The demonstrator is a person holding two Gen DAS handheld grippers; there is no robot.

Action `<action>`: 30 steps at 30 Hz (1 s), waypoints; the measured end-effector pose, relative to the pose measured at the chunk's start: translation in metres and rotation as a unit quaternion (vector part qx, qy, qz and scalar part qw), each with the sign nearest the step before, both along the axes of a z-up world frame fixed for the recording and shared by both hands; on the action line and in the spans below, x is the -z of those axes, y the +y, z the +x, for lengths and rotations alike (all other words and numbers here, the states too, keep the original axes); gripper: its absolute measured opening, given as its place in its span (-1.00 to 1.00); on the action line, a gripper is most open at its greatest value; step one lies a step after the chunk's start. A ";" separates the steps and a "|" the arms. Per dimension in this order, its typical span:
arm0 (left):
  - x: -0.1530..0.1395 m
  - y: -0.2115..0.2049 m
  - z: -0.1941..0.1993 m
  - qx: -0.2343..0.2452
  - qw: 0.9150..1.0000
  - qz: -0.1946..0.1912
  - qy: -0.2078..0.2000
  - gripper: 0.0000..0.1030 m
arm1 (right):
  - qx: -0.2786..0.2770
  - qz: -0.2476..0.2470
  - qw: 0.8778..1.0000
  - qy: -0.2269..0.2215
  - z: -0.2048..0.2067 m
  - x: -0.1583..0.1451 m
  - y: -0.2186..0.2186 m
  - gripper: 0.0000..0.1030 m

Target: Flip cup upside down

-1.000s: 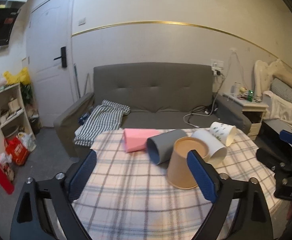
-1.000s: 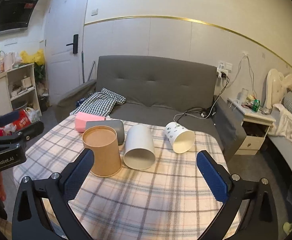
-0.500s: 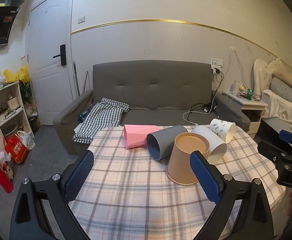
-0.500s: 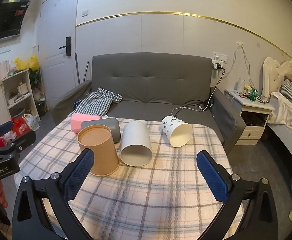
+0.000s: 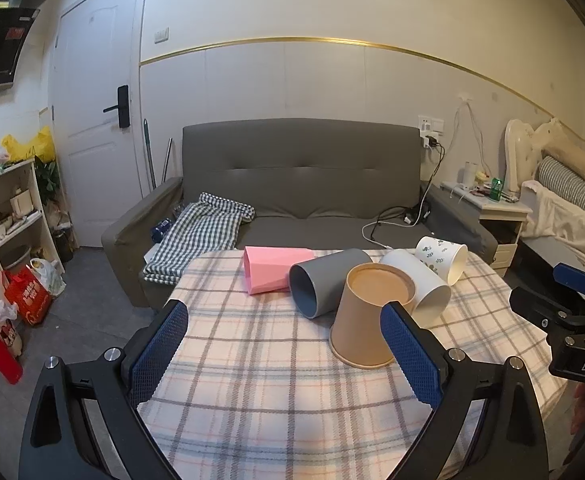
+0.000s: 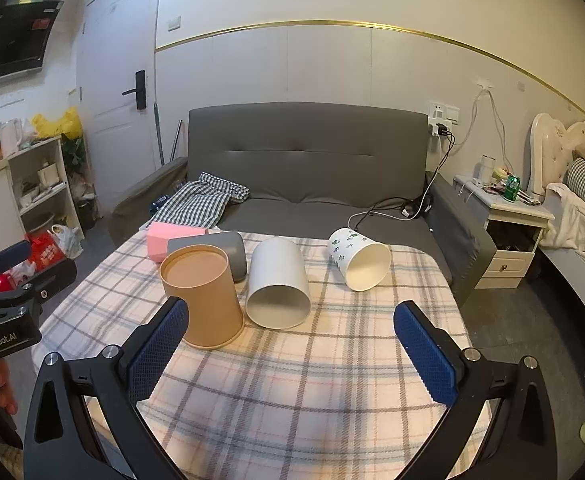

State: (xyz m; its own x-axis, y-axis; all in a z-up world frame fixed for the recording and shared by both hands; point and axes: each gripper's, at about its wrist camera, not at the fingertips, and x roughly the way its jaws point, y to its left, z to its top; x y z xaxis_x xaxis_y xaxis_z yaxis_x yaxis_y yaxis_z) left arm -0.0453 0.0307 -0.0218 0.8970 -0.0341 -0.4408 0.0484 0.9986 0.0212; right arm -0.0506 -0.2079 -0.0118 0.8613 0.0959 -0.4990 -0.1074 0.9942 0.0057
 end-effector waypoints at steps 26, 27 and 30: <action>0.004 -0.001 -0.003 0.002 1.000 0.001 -0.002 0.94 | -0.003 -0.004 1.000 0.002 0.000 0.002 0.002 1.00; 0.003 -0.002 -0.004 0.003 1.000 0.001 -0.004 0.94 | -0.003 -0.004 1.000 0.003 0.000 0.002 0.002 1.00; 0.002 -0.001 -0.004 0.003 1.000 0.001 -0.004 0.94 | -0.003 -0.004 1.000 0.003 0.000 0.002 0.002 1.00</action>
State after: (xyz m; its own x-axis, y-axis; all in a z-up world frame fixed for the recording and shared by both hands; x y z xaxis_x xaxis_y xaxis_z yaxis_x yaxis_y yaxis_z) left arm -0.0489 0.0293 -0.0240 0.9001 -0.0381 -0.4340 0.0538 0.9983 0.0238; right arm -0.0508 -0.2057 -0.0143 0.8579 0.0974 -0.5045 -0.1133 0.9936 -0.0009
